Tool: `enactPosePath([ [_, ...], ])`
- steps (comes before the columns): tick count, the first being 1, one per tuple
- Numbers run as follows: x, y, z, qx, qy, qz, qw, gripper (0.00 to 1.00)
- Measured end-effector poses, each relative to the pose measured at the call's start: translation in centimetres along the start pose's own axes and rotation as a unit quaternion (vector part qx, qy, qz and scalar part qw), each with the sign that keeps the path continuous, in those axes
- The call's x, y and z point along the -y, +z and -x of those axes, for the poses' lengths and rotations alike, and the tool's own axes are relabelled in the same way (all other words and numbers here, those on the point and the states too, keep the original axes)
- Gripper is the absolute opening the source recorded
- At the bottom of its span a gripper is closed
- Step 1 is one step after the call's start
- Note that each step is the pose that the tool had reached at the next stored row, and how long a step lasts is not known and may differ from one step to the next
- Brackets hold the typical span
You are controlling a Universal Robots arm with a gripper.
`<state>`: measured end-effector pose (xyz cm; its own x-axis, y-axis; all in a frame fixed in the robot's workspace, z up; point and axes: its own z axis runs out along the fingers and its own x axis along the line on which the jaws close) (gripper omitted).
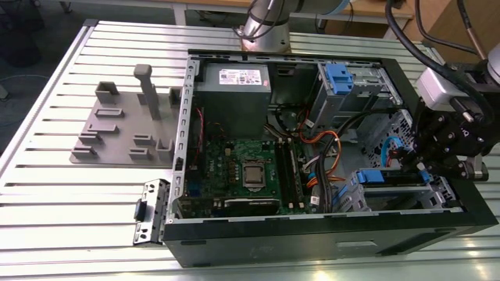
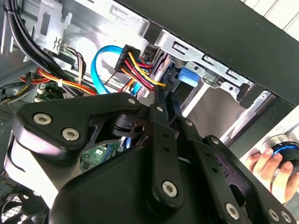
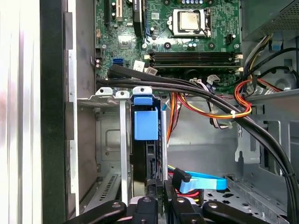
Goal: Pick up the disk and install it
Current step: 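Insert the first disk wire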
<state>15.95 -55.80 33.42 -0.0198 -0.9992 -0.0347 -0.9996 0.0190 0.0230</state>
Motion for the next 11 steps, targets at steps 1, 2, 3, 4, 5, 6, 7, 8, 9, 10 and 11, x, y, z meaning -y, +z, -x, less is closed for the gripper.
enactPosePath([
  [1,-0.01,0.05,0.00,0.0001,0.000,0.0000,1.00000,0.18],
  [2,-0.04,0.07,-0.01,0.0000,0.000,0.0000,1.00000,0.18],
  [3,-0.05,0.07,-0.01,0.0000,0.000,0.0000,1.00000,0.18],
  [4,-0.08,0.08,-0.02,0.0000,0.000,-0.0001,1.00000,0.18],
  [5,-0.11,0.09,-0.02,0.0002,0.000,-0.0004,1.00000,0.18],
  [6,-0.12,0.07,-0.02,0.0001,0.000,-0.0007,1.00000,0.18],
  [7,-0.12,0.01,-0.01,0.0000,0.000,-0.0010,1.00000,0.18],
  [8,-0.12,-0.06,0.00,0.0001,0.000,-0.0012,1.00000,0.18],
  [9,-0.13,-0.17,0.00,0.0000,0.000,-0.0013,1.00000,0.18],
  [10,-0.14,-0.25,0.00,0.0001,0.000,-0.0013,1.00000,0.18],
  [11,-0.14,-0.28,0.00,0.0002,0.000,-0.0013,1.00000,0.18],
])
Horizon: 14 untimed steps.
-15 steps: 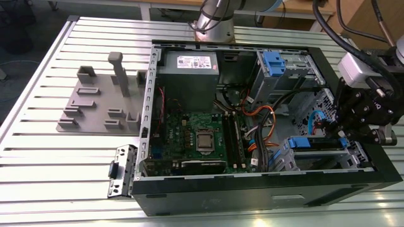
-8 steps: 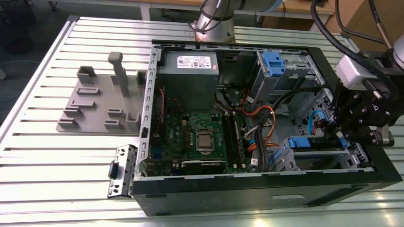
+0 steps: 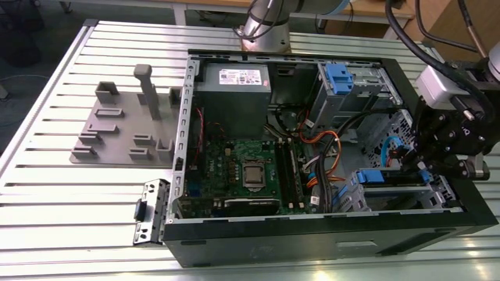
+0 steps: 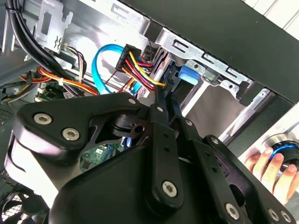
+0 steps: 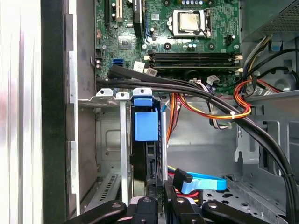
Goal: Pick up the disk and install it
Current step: 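Insert the first disk wire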
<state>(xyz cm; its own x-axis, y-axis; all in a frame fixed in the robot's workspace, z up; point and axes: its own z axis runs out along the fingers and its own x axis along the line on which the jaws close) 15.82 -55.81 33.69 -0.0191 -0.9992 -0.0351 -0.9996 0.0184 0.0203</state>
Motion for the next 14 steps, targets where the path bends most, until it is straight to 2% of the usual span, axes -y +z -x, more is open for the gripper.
enactPosePath([
  [9,0.00,-0.05,0.14,-0.0003,0.000,0.0000,1.00000,0.16],
  [14,0.00,-0.07,-0.40,-0.0004,0.000,0.0000,1.00000,0.16],
])
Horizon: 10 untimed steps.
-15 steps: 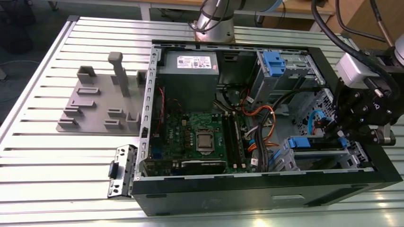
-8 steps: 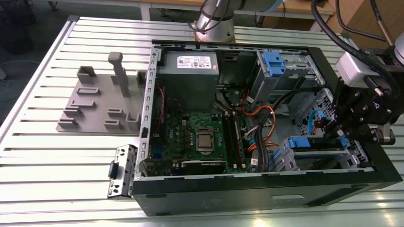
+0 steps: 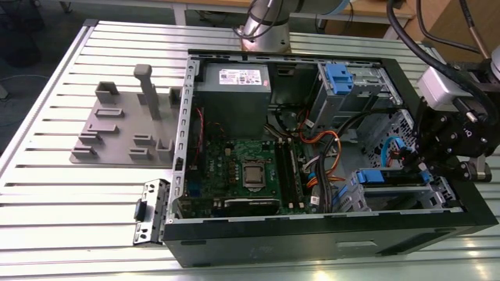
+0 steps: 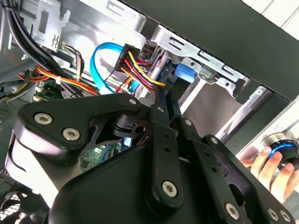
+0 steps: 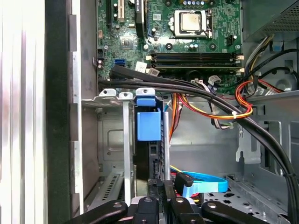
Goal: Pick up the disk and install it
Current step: 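Insert the first disk wire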
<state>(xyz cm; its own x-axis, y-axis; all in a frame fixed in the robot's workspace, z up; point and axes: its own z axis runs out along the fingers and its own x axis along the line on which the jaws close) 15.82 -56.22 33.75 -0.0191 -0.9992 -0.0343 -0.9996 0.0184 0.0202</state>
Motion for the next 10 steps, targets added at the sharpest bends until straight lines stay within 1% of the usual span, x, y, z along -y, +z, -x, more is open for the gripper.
enactPosePath([
  [2,-0.01,0.01,-0.11,0.0001,0.000,0.0000,1.00000,0.16],
  [7,-0.15,0.07,-0.11,0.0009,0.000,0.0000,1.00000,0.16],
  [10,-0.16,0.11,-0.11,0.0008,0.000,0.0000,1.00000,0.16],
])
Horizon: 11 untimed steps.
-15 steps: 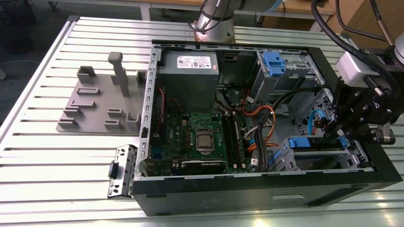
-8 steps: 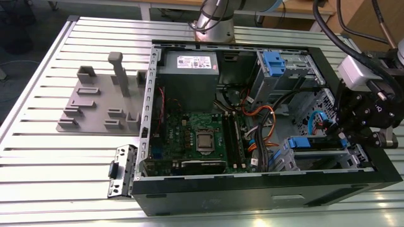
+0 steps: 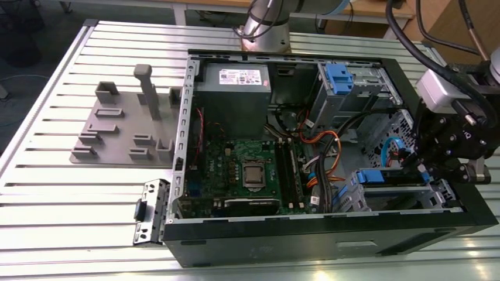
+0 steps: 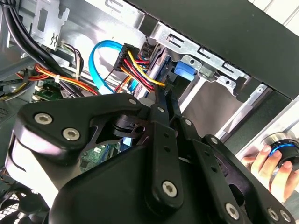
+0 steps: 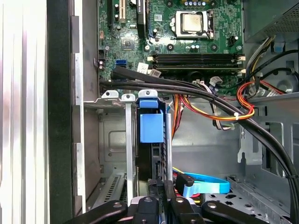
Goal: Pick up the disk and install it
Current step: 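Insert the first disk wire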
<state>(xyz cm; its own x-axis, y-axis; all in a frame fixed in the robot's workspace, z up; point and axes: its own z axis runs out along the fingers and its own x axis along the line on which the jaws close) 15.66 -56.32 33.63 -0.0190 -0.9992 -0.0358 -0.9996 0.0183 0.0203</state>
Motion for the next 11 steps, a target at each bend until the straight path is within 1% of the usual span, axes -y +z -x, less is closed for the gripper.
enactPosePath([
  [11,-0.04,0.30,-0.02,0.0002,0.000,0.0000,1.00000,0.16],
])
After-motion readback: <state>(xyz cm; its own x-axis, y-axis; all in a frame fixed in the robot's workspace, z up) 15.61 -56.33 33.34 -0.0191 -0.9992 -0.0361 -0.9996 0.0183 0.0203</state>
